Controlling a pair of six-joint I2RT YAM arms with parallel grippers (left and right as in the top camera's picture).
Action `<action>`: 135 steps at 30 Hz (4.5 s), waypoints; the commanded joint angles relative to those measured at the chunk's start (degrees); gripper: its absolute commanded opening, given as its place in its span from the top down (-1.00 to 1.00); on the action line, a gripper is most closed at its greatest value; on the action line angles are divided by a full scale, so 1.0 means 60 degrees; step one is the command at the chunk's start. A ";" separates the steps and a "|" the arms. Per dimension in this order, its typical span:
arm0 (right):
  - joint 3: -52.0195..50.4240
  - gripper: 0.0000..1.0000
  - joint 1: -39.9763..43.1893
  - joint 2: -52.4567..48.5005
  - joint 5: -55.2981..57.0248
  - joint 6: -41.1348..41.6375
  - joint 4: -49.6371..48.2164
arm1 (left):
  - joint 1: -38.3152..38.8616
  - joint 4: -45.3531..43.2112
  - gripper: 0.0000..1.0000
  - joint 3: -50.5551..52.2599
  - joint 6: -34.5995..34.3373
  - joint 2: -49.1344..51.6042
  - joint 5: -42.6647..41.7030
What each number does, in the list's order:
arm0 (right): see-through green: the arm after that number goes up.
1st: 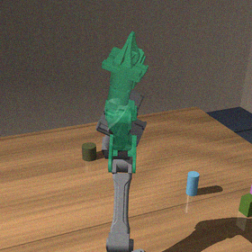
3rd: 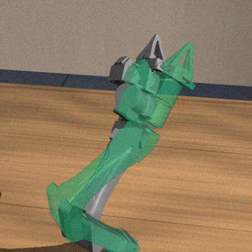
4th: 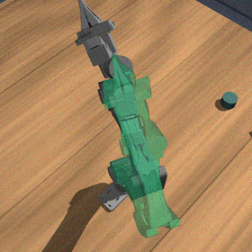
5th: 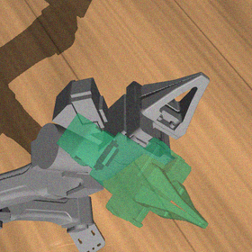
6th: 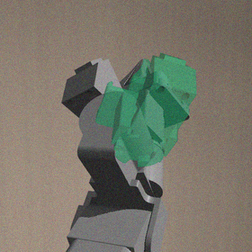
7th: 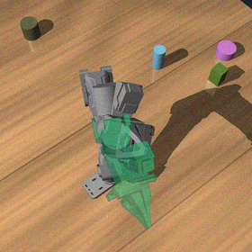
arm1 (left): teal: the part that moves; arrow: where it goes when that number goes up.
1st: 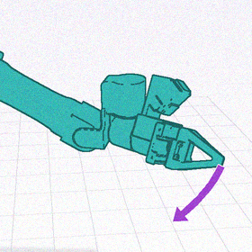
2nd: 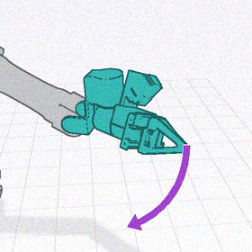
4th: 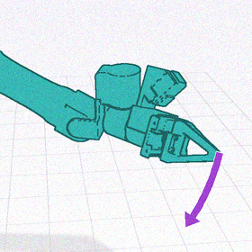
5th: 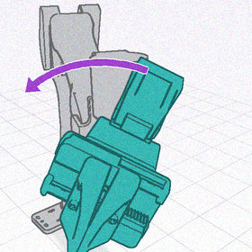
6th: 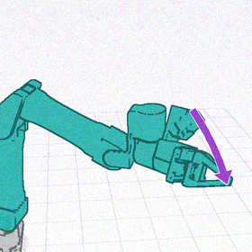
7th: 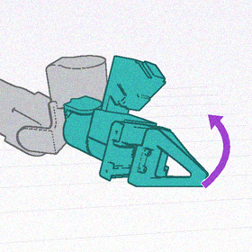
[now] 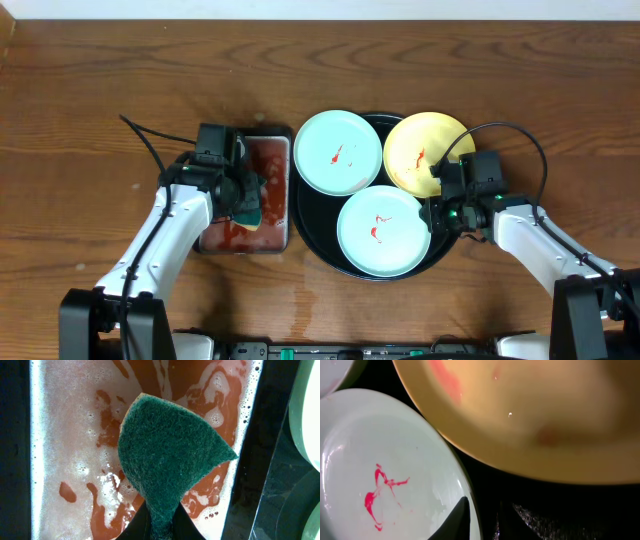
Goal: Clean dirty plates on tray and stack at the side
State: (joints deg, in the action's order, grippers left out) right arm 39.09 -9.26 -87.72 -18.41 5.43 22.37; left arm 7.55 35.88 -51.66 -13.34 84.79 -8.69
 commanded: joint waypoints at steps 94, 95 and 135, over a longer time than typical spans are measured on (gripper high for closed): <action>-0.0160 0.98 -0.0342 -0.0025 -0.0153 -0.0022 -0.0047 | 0.3585 -0.2947 0.85 0.0051 0.0492 -0.0495 0.2448; -0.0160 0.98 -0.0342 -0.0025 -0.0153 -0.0018 -0.0047 | 0.3701 -0.3093 0.85 0.0051 0.0120 -0.0492 0.1745; -0.0160 0.98 -0.0342 -0.0025 -0.0153 -0.0022 -0.0022 | 0.6728 -0.4204 0.85 0.0051 -0.2860 0.1588 0.2146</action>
State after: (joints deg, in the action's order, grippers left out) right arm 38.39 -11.14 -87.72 -19.79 5.43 22.50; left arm 48.40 10.50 -51.96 -32.23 97.82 0.60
